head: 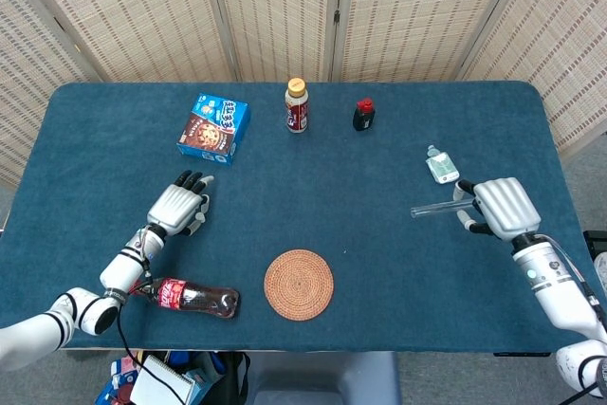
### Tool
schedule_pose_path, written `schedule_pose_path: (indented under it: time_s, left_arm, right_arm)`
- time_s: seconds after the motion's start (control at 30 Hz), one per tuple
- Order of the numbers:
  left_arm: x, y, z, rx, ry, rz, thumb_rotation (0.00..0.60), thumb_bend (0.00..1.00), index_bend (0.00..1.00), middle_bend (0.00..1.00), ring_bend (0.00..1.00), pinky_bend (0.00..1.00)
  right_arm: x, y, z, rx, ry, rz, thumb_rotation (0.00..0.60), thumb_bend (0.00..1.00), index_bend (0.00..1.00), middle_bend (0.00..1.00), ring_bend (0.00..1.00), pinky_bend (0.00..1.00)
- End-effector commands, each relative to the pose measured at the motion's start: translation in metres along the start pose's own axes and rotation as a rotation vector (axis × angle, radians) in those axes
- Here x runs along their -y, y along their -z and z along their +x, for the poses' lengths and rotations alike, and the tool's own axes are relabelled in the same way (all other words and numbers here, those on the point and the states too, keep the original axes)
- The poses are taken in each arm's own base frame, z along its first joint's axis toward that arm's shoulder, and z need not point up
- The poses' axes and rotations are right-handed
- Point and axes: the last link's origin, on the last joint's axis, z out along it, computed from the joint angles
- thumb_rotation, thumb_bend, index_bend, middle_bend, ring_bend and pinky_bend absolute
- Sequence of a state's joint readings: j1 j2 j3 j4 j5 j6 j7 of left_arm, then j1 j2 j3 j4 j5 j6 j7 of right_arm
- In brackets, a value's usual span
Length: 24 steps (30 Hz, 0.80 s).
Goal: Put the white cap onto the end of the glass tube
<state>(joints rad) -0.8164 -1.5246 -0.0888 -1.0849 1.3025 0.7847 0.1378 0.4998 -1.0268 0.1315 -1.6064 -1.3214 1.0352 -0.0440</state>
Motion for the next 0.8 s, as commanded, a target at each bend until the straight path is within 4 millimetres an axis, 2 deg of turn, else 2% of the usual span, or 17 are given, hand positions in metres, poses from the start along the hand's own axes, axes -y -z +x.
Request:
schedule_pose_path:
  time_s: [0.03, 0.37, 0.57, 0.8]
  left_arm:
    - [0.0006, -0.0007, -0.0002, 0.000, -0.005, 0.001, 0.600, 0.36, 0.47, 0.01, 0.00, 0.00]
    - [0.0004, -0.0015, -0.0030, 0.004, -0.011, -0.001, 0.600, 0.36, 0.48, 0.01, 0.00, 0.00]
    - [0.0004, -0.0016, -0.0032, -0.001, -0.007, -0.005, 0.600, 0.40, 0.52, 0.03, 0.00, 0.00]
    - [0.0063, 0.0002, 0.0052, -0.032, 0.021, 0.004, 0.600, 0.44, 0.54, 0.05, 0.00, 0.00]
  right_arm:
    - [-0.0004, 0.0001, -0.0003, 0.001, 0.000, -0.001, 0.600, 0.47, 0.86, 1.00, 1.00, 1.00]
    - [-0.0011, -0.0002, -0.0007, 0.003, -0.003, -0.002, 0.600, 0.47, 0.86, 1.00, 1.00, 1.00]
    - [-0.0016, 0.0005, -0.0008, 0.000, -0.007, -0.004, 0.600, 0.47, 0.86, 1.00, 1.00, 1.00]
    - [-0.0009, 0.0008, 0.0012, -0.019, -0.022, -0.001, 0.600, 0.47, 0.87, 1.00, 1.00, 1.00]
